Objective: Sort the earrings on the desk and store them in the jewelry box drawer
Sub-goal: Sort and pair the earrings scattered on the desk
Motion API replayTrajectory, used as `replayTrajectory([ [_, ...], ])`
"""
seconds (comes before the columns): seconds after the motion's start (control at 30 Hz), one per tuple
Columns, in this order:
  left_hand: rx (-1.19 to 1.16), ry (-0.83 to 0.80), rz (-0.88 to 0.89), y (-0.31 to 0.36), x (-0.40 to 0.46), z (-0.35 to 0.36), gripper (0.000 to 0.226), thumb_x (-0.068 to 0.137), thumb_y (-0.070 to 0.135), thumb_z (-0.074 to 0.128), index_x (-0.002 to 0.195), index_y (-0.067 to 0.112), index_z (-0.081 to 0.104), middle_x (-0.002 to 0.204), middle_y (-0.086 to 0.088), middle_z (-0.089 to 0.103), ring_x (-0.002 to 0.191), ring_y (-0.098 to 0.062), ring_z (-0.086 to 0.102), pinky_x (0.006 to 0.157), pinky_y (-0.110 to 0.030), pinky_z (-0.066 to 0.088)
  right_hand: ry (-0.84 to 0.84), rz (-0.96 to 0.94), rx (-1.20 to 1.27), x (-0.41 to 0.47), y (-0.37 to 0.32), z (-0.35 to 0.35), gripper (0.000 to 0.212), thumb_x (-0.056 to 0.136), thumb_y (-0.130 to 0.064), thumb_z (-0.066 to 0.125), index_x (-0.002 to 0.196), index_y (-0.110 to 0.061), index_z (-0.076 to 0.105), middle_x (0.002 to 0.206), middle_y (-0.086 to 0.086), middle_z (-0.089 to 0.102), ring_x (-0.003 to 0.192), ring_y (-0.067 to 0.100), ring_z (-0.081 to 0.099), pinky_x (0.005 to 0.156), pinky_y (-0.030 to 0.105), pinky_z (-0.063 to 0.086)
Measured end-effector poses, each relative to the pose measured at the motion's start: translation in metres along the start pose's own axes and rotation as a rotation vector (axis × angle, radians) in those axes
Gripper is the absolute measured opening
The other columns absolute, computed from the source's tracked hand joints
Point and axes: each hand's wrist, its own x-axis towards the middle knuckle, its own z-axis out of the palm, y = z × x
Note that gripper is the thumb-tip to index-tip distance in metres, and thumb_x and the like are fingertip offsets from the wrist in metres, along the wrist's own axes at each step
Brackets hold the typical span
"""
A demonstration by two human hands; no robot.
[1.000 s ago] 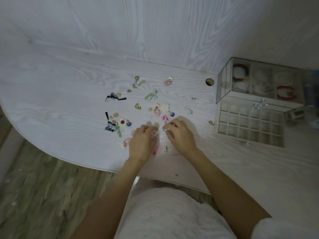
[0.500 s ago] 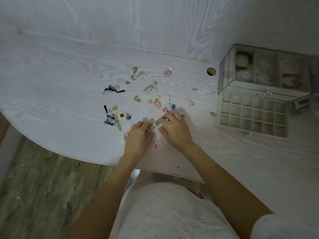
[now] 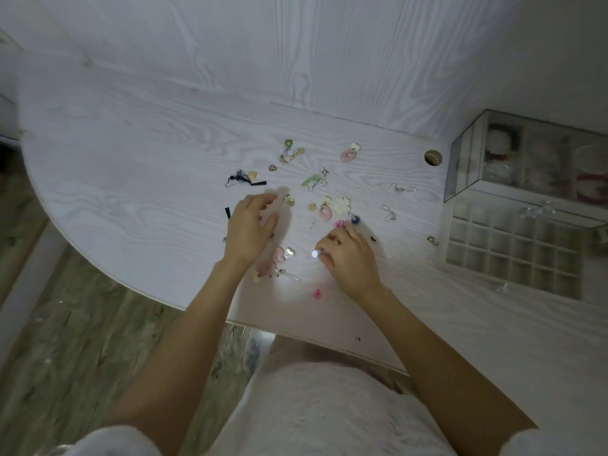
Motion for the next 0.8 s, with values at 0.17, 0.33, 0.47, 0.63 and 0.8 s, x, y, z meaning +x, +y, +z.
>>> replayTrajectory([
  [0.17, 0.044, -0.045, 0.096, 0.012, 0.064, 0.014, 0.035, 0.086, 0.011, 0.058, 0.120, 0.009, 0.056, 0.120, -0.014, 0.055, 0.104, -0.029, 0.053, 0.087, -0.038, 0.046, 0.038, -0.005, -0.023, 0.000, 0.005, 0.001, 0.010, 0.072, -0.017, 0.075, 0.078, -0.015, 0.067, 0.081, 0.005, 0.064, 0.088, 0.028, 0.058, 0.086, 0.035, 0.046],
  [0.33, 0.191, -0.085, 0.158, 0.020, 0.114, 0.024, 0.037, 0.086, 0.007, 0.054, 0.123, 0.004, 0.054, 0.126, -0.022, 0.049, 0.111, -0.038, 0.045, 0.092, -0.039, 0.040, 0.043, -0.032, -0.043, 0.006, 0.006, -0.004, 0.015, 0.068, -0.017, 0.078, 0.078, -0.017, 0.067, 0.079, 0.003, 0.063, 0.079, 0.024, 0.056, 0.074, 0.025, 0.034],
  [0.47, 0.188, -0.095, 0.009, 0.025, 0.135, 0.029, 0.041, 0.092, 0.013, 0.050, 0.132, 0.009, 0.044, 0.134, -0.019, 0.041, 0.120, -0.036, 0.037, 0.092, -0.040, 0.040, 0.067, -0.021, -0.007, 0.005, 0.012, -0.003, 0.014, 0.069, -0.018, 0.077, 0.078, -0.018, 0.066, 0.080, 0.001, 0.063, 0.079, 0.021, 0.053, 0.071, 0.026, 0.039],
  [0.63, 0.232, -0.139, 0.008, 0.021, 0.150, 0.027, 0.021, 0.091, 0.015, 0.050, 0.108, 0.010, 0.063, 0.113, -0.017, 0.056, 0.104, -0.032, 0.050, 0.078, -0.032, 0.039, 0.131, 0.077, 0.096, 0.001, 0.012, -0.013, 0.017, 0.084, -0.029, 0.051, 0.083, -0.018, 0.065, 0.088, 0.001, 0.063, 0.083, 0.017, 0.045, 0.072, 0.025, 0.037],
  [0.8, 0.067, -0.055, -0.014, 0.014, 0.140, 0.017, 0.012, 0.084, 0.010, 0.063, 0.095, 0.008, 0.068, 0.100, -0.014, 0.063, 0.089, -0.026, 0.062, 0.078, -0.025, 0.045, 0.176, 0.281, 0.386, -0.024, 0.025, -0.030, 0.006, 0.088, -0.018, 0.059, 0.090, -0.015, 0.064, 0.093, -0.001, 0.057, 0.083, 0.011, 0.048, 0.070, 0.014, 0.034],
])
